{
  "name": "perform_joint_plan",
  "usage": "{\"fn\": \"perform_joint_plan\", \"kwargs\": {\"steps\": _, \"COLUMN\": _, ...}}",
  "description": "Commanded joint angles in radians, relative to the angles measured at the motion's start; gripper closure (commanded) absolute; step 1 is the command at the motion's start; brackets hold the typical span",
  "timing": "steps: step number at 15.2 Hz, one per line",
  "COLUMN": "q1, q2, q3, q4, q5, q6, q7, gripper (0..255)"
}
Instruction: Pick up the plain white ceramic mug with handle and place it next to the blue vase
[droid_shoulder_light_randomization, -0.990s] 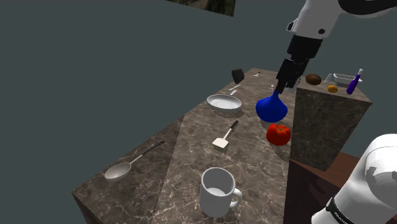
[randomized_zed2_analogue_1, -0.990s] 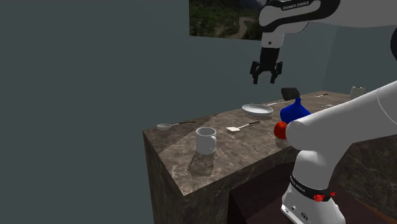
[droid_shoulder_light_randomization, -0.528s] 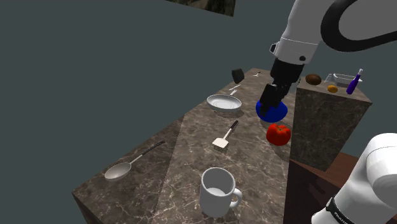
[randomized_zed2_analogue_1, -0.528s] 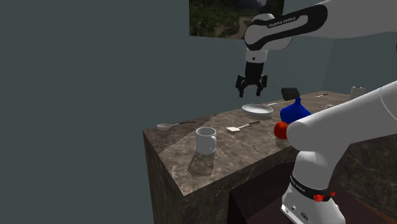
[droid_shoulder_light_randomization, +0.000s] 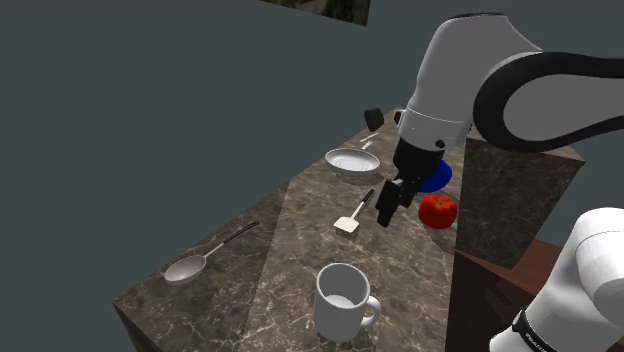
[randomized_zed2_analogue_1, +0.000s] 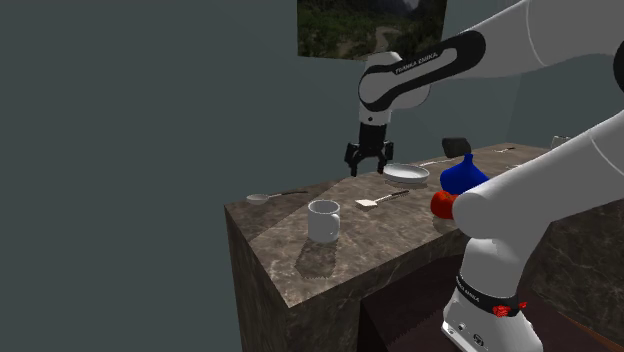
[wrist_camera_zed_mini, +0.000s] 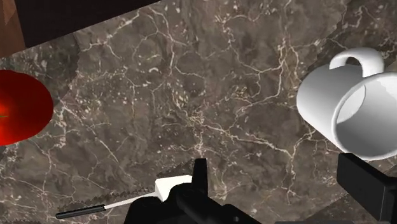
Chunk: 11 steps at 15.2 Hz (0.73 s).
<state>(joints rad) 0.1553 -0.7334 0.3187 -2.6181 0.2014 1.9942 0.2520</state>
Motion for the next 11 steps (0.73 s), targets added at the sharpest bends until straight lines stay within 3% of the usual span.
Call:
{"fn": "perform_joint_plan", "kwargs": {"steps": 1, "q1": 0.014, "q2": 0.043, "q3": 0.042, "q4": -0.014, "q5": 0.019, "q6": 0.062, "q7": 0.027, "gripper": 0}}
{"fn": "perform_joint_plan", "kwargs": {"steps": 8, "q1": 0.038, "q2": 0.235, "q3": 0.202, "q4": -0.019, "q5": 0.049, "q6": 0.274, "q7": 0.14, "gripper": 0}}
{"fn": "perform_joint_plan", "kwargs": {"steps": 11, "q1": 0.033, "q2": 0.281, "q3": 0.229, "q4": -0.029, "q5": 0.045, "q6": 0.33, "q7": 0.157, "gripper": 0}}
